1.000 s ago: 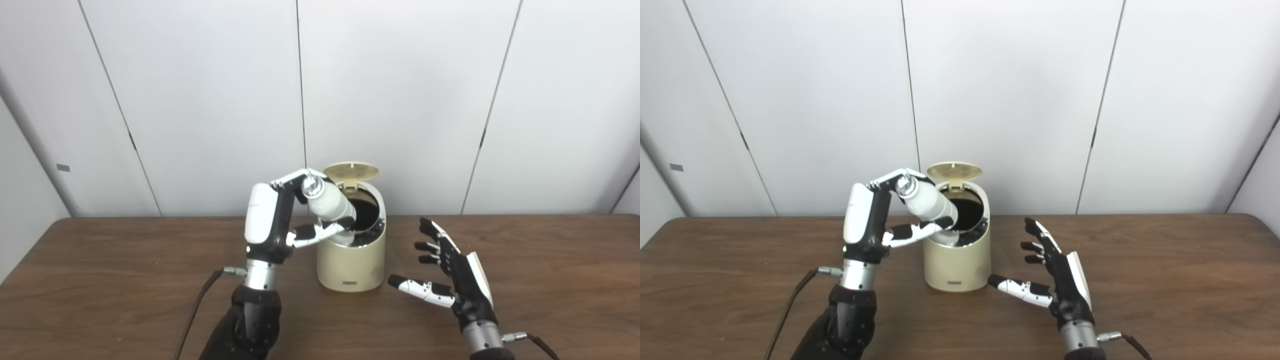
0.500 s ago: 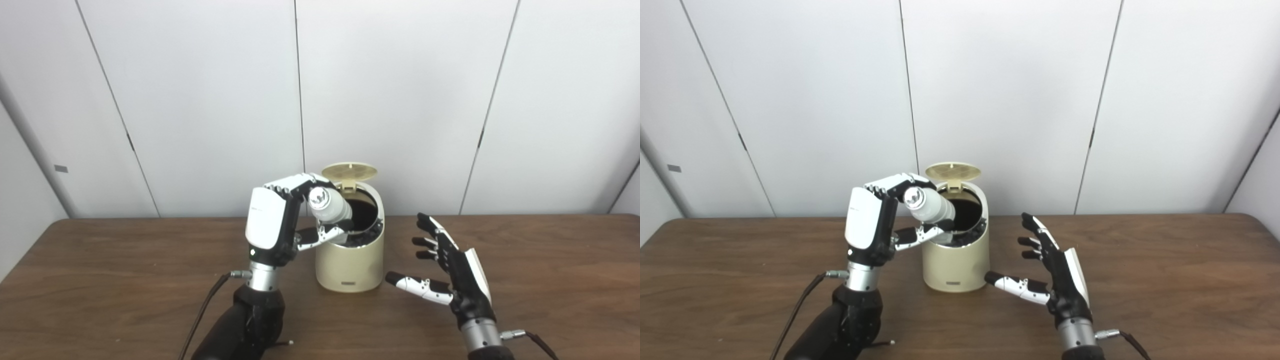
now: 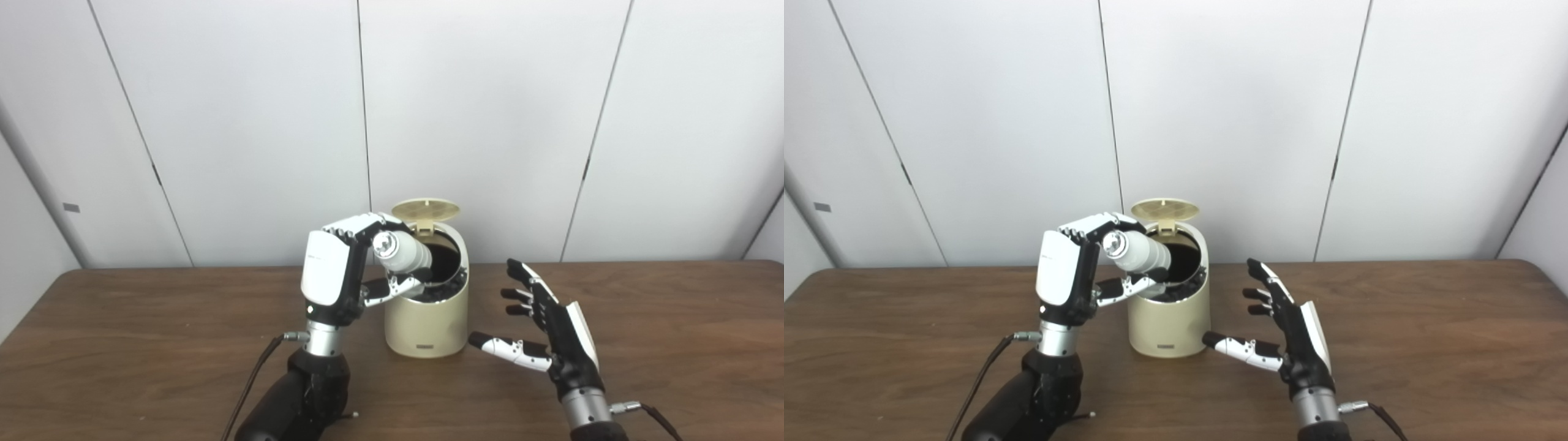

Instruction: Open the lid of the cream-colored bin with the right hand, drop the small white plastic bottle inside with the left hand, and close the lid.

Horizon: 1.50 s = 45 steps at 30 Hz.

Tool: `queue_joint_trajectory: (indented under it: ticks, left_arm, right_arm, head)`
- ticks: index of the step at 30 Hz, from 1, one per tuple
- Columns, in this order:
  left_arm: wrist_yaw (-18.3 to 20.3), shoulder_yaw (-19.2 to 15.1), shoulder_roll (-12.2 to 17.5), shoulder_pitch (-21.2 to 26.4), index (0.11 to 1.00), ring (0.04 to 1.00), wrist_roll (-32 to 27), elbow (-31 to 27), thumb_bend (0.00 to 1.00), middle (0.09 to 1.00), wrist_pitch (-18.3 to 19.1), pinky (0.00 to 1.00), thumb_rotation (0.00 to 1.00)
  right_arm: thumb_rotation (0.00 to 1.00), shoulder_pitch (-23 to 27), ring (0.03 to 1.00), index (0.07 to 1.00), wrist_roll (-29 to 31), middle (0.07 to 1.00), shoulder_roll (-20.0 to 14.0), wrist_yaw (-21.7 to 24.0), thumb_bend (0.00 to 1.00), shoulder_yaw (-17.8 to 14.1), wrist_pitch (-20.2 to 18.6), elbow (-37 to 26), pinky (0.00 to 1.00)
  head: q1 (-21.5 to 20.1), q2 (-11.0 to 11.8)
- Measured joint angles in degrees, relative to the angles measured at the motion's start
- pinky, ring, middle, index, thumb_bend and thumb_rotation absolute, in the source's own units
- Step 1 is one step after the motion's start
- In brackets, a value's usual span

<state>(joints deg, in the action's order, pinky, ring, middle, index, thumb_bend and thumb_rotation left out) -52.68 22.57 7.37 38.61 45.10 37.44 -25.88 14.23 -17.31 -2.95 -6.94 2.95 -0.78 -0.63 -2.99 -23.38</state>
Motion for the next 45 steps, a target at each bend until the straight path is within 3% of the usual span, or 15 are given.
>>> queue_joint_trajectory:
  ticks: [25, 33, 36, 41, 43, 44, 45]
  left_arm:
    - [9.7, -3.7, -1.3, 0.5, 0.527, 0.390, -1.2, 0.8, 0.50, 0.474, 2.8, 0.34, 0.00]
    - [12.4, -4.2, -1.2, 0.5, 0.534, 0.416, -1.5, -0.5, 0.50, 0.499, 4.3, 0.41, 0.00]
    - [13.5, -4.3, -1.0, 0.2, 0.521, 0.500, -1.8, -1.8, 0.52, 0.480, 5.2, 0.43, 0.00]
    - [15.2, -4.5, -1.0, -0.3, 0.529, 0.503, -2.1, -3.5, 0.52, 0.470, 6.2, 0.43, 0.00]
    - [15.5, -4.6, -0.9, -0.4, 0.504, 0.505, -2.1, -3.9, 0.52, 0.544, 6.6, 0.43, 0.05]
    - [15.6, -4.6, -0.9, -0.4, 0.573, 0.509, -2.1, -3.9, 0.74, 0.561, 6.8, 0.44, 0.08]
    - [15.7, -4.6, -0.9, -0.4, 0.597, 0.513, -2.1, -4.1, 0.81, 0.569, 7.0, 0.45, 0.09]
  right_arm:
    - [0.27, 0.0, 0.758, 0.848, -0.1, 0.881, 0.3, 0.0, 0.85, 0.4, 0.0, -1.3, 0.66]
    - [0.26, 0.0, 0.756, 0.843, -0.2, 0.880, 0.5, 0.0, 0.84, 0.6, -0.1, -1.4, 0.66]
    - [0.26, 0.0, 0.751, 0.840, -0.2, 0.877, 0.5, 0.0, 0.85, 0.6, -0.1, -1.4, 0.66]
    - [0.25, 0.0, 0.750, 0.836, -0.2, 0.877, 0.5, 0.0, 0.85, 0.6, -0.1, -1.4, 0.66]
    - [0.26, 0.0, 0.748, 0.834, -0.2, 0.875, 0.6, 0.0, 0.85, 0.6, -0.1, -1.4, 0.66]
    - [0.26, 0.0, 0.748, 0.833, -0.2, 0.875, 0.6, 0.0, 0.86, 0.6, -0.1, -1.4, 0.65]
    - [0.26, 0.0, 0.748, 0.833, -0.2, 0.875, 0.6, 0.0, 0.86, 0.6, -0.1, -1.4, 0.65]
  head:
    - [0.3, -0.4]
    - [0.3, -0.4]
    - [0.3, -0.4]
    - [0.4, -0.4]
    - [0.4, -0.4]
    - [0.4, -0.4]
    - [0.4, -0.4]
